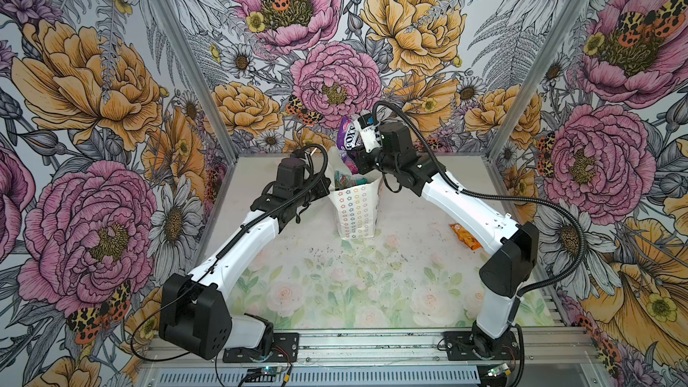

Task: Place the snacks into the paper bag
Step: 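Lower the purple FOX'S bag into the paper bag opening with the right gripper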

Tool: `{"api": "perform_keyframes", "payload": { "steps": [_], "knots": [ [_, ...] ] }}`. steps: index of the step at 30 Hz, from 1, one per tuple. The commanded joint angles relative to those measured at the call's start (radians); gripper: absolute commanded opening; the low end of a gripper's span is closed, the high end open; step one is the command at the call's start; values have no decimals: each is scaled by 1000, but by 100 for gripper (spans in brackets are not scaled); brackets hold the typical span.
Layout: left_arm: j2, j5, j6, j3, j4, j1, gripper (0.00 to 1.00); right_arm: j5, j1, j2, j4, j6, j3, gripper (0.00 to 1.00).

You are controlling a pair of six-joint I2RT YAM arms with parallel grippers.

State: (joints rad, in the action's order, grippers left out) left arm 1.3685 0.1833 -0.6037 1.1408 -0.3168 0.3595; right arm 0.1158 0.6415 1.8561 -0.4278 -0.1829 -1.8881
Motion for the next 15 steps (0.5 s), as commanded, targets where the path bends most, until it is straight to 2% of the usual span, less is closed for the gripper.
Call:
{"api": "perform_keyframes", "payload": {
  "steps": [1, 15],
  "knots": [
    [-22, -22, 8, 15, 15, -2, 0, -35, 12, 20, 53, 23, -56, 11],
    [-26, -18, 10, 12, 15, -10, 0, -134, 48, 61, 50, 94, -47, 13]
  ]
}}
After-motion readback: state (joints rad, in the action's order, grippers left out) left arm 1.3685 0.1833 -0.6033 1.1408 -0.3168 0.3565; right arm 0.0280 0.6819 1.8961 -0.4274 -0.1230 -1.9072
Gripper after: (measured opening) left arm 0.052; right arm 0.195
